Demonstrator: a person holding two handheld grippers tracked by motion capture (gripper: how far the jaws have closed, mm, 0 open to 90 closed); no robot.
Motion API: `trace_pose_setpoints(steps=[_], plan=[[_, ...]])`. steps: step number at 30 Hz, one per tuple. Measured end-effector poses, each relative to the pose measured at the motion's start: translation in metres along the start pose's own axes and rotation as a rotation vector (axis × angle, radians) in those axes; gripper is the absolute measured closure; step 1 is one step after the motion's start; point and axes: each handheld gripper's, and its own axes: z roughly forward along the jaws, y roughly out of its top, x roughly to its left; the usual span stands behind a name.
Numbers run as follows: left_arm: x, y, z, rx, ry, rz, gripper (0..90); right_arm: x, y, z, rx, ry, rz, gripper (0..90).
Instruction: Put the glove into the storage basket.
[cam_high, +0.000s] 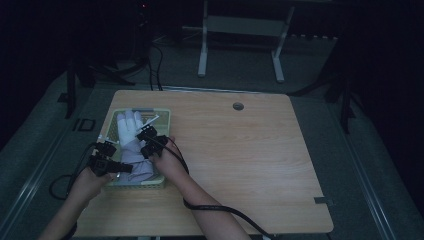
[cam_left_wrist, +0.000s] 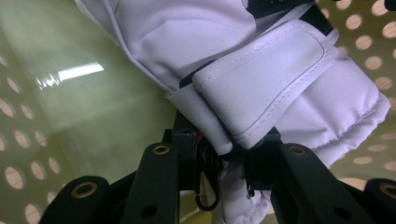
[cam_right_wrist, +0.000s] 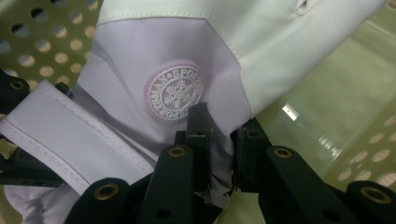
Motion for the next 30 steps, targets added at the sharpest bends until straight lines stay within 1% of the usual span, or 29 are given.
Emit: trace_pose_setpoints(steps=[1,4,6,7,9,10,11,12,13,14,15,16,17,18,19,20,21,22,23,24,26,27,28,29,30], plan=[[0.000,0.000,0.001,0.005,-0.001,-0.008,70.2,0.001,0.000,0.001,0.007,-0.002,-0.009,78.6],[0.000,-0.001,0.003,0.012,0.005,-0.020,69.1,0.001,0.001,0.001,0.022,-0.007,-0.015,77.3],[0.002,-0.001,0.005,0.027,-0.007,-0.038,67.0,0.001,0.001,0.002,0.030,-0.006,-0.016,74.3],[0.003,-0.002,0.005,0.023,-0.018,-0.049,66.4,0.001,0.001,0.002,0.031,0.000,-0.016,72.4],[0.003,-0.003,0.004,0.015,-0.016,-0.050,65.6,0.002,0.001,0.000,0.024,-0.006,-0.021,67.0],[0.002,-0.003,0.004,0.012,-0.008,-0.046,64.4,0.001,0.001,0.000,0.020,-0.005,-0.016,64.6],[0.001,-0.003,0.003,0.004,-0.001,-0.042,63.5,0.000,0.001,-0.002,0.013,-0.001,-0.016,61.6],[0.001,-0.003,0.003,0.004,0.002,-0.044,63.4,-0.001,0.001,-0.005,-0.001,0.008,-0.017,56.6],[0.001,-0.003,0.003,0.005,0.006,-0.047,63.0,-0.003,0.002,-0.007,-0.011,0.008,-0.008,55.1],[0.001,-0.003,0.003,0.007,0.021,-0.038,61.1,-0.005,0.002,-0.010,-0.016,0.015,-0.011,53.8],[0.000,-0.003,0.003,0.005,0.025,-0.037,59.0,-0.007,0.001,-0.012,-0.023,0.022,-0.007,50.6],[-0.001,-0.004,0.002,-0.014,0.020,-0.037,56.3,-0.008,0.001,-0.014,-0.032,0.023,-0.010,50.4],[-0.002,-0.004,0.000,-0.033,0.021,-0.035,50.5,-0.010,0.001,-0.018,-0.046,0.035,-0.007,49.4],[-0.004,-0.004,-0.001,-0.055,0.033,-0.020,46.6,-0.011,0.001,-0.020,-0.053,0.046,-0.007,47.5],[-0.007,-0.005,-0.004,-0.073,0.046,0.004,46.4,-0.013,0.000,-0.023,-0.067,0.058,-0.012,46.0],[-0.009,-0.007,-0.005,-0.100,0.048,0.024,44.5,-0.014,0.000,-0.026,-0.076,0.065,-0.018,45.6],[-0.010,-0.008,-0.006,-0.118,0.063,0.034,41.2,-0.015,-0.001,-0.028,-0.085,0.074,-0.021,43.6],[-0.011,-0.010,-0.009,-0.138,0.100,0.038,39.9,-0.016,-0.001,-0.030,-0.096,0.081,-0.031,41.7],[-0.012,-0.012,-0.012,-0.167,0.121,0.035,39.9,-0.017,-0.002,-0.033,-0.106,0.086,-0.031,41.4],[-0.011,-0.013,-0.014,-0.184,0.121,0.034,39.9,-0.020,-0.003,-0.036,-0.121,0.095,-0.022,40.4],[-0.010,-0.016,-0.021,-0.236,0.133,0.006,39.2,-0.024,-0.004,-0.041,-0.137,0.110,-0.005,37.1],[-0.011,-0.017,-0.023,-0.258,0.123,0.007,37.5,-0.026,-0.005,-0.043,-0.145,0.116,-0.003,34.3],[-0.012,-0.018,-0.027,-0.282,0.109,0.007,35.9,-0.028,-0.006,-0.045,-0.150,0.126,-0.004,29.7],[-0.013,-0.018,-0.028,-0.292,0.107,0.012,34.6,-0.030,-0.007,-0.048,-0.160,0.137,-0.012,25.8],[-0.014,-0.018,-0.030,-0.294,0.095,0.029,34.0,-0.031,-0.008,-0.050,-0.162,0.143,-0.019,23.6]])
